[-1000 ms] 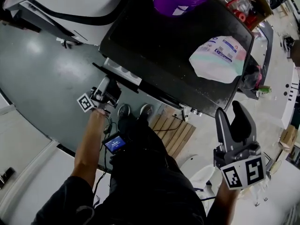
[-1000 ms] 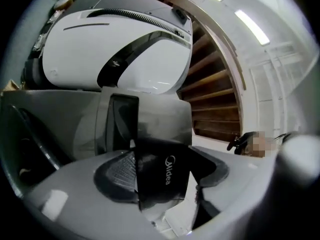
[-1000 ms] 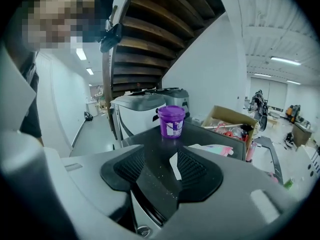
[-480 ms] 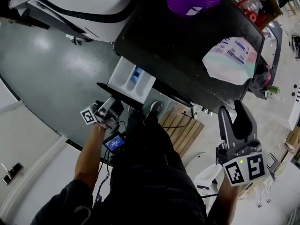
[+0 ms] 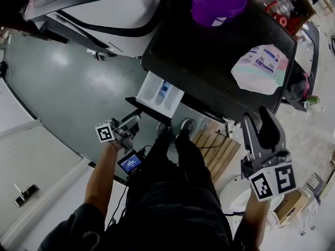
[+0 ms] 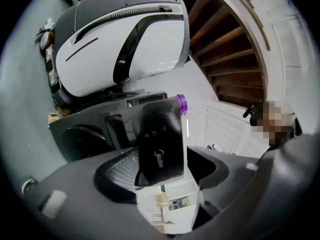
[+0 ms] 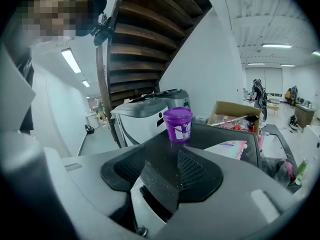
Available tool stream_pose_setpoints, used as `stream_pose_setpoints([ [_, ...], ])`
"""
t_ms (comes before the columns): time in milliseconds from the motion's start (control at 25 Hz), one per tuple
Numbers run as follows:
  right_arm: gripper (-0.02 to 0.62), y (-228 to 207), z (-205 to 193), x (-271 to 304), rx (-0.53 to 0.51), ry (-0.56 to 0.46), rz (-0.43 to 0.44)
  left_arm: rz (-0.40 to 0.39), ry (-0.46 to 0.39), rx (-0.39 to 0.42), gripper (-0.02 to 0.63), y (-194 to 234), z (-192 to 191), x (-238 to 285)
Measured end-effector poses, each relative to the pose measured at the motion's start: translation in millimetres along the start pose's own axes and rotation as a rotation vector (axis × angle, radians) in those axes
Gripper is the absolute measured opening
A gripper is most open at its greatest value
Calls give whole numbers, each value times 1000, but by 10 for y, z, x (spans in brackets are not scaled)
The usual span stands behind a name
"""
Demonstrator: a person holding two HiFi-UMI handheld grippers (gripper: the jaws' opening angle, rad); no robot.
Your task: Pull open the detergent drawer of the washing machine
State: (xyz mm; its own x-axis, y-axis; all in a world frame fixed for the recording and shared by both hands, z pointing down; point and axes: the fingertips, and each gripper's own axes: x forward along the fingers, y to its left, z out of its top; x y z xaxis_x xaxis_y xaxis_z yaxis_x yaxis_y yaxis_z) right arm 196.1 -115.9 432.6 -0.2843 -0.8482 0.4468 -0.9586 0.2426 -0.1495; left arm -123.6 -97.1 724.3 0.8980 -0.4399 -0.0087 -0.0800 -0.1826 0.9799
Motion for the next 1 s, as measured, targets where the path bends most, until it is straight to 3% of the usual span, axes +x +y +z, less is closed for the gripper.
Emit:
stream_pose_setpoints([
  [440, 181, 286, 357, -180, -11, -122, -13, 21, 129, 337, 350, -925, 625, -262],
  [680, 181, 376, 543, -348, -27, -183, -63, 59, 216, 632, 350, -1618, 961, -143],
  [840, 181, 428, 670, -507, -43, -215, -102, 102, 238, 866, 350, -2023, 1170, 2],
  [1000, 181, 477, 797, -695, -61, -247, -143, 86, 236, 1036, 350, -2528, 1283, 232],
])
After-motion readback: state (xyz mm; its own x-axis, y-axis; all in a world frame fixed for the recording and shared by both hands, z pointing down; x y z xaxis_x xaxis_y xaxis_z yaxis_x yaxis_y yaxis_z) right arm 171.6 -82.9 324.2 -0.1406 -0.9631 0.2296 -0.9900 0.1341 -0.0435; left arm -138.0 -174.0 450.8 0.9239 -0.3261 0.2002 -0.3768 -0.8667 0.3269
